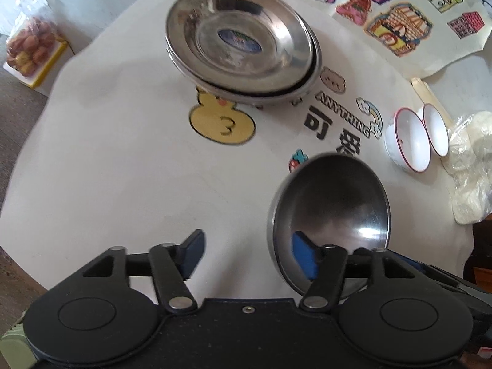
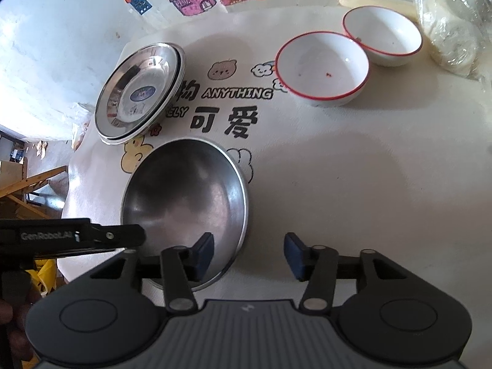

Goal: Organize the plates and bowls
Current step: 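Lift the steel bowl with both tools, set it beside the plates, open both, then move both tools to the red-rimmed white bowl nearest the steel bowl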

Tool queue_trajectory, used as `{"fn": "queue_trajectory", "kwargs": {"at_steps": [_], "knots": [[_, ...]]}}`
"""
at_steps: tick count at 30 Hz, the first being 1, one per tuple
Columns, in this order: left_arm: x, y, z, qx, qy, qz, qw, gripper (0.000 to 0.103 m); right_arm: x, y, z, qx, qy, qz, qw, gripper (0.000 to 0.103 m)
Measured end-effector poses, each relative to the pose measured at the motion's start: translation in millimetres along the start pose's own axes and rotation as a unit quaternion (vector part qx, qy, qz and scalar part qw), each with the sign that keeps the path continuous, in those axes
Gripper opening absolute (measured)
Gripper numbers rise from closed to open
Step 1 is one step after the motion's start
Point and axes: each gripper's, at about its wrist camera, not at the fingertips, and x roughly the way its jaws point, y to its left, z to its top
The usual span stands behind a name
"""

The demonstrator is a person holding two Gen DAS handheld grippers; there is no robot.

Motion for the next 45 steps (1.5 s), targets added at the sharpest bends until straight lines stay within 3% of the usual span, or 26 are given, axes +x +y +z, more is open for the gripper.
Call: {"fn": "queue_trajectory", "kwargs": {"at_steps": [2, 4, 8, 9, 18, 24, 28, 34, 37, 40, 45], "knots": [[-4, 0, 2, 0.000, -0.011, 0.000, 0.9999, 0.091, -2, -1, 1, 0.000, -0.005, 0.000, 1.000, 0.068], [-7, 0, 5, 0.001, -0.021, -0.003, 0.9998, 0.102, -5, -3, 2, 0.001, -0.012, 0.000, 1.000, 0.077], [-11, -5, 13, 0.006, -0.036, -0.004, 0.9993, 0.102, -12, -7, 5, 0.002, -0.036, -0.011, 0.999, 0.102], [-12, -8, 14, 0.011, -0.041, -0.003, 0.9991, 0.102, -15, -9, 6, 0.003, -0.043, -0.017, 0.999, 0.103], [-16, -39, 31, 0.060, -0.096, -0.010, 0.9935, 0.102, -27, -23, 8, 0.003, -0.107, -0.036, 0.994, 0.103], [-10, -81, 51, 0.115, -0.114, -0.056, 0.9852, 0.102, -32, -32, 5, -0.012, -0.145, -0.064, 0.987, 0.103], [4, -120, 67, 0.161, -0.104, -0.064, 0.9792, 0.102, -32, -47, 4, -0.001, -0.153, -0.079, 0.985, 0.103], [34, -171, 92, 0.262, -0.088, -0.053, 0.9595, 0.102, -37, -71, 16, 0.031, -0.182, -0.103, 0.977, 0.103], [48, -186, 103, 0.301, -0.067, -0.053, 0.9499, 0.102, -33, -78, 26, 0.043, -0.189, -0.106, 0.975, 0.103], [63, -194, 113, 0.326, -0.035, -0.077, 0.9415, 0.102, -28, -83, 35, 0.054, -0.183, -0.096, 0.977, 0.103], [75, -203, 120, 0.349, -0.022, -0.069, 0.9343, 0.102, -16, -85, 44, 0.045, -0.172, -0.101, 0.979, 0.103]]}}
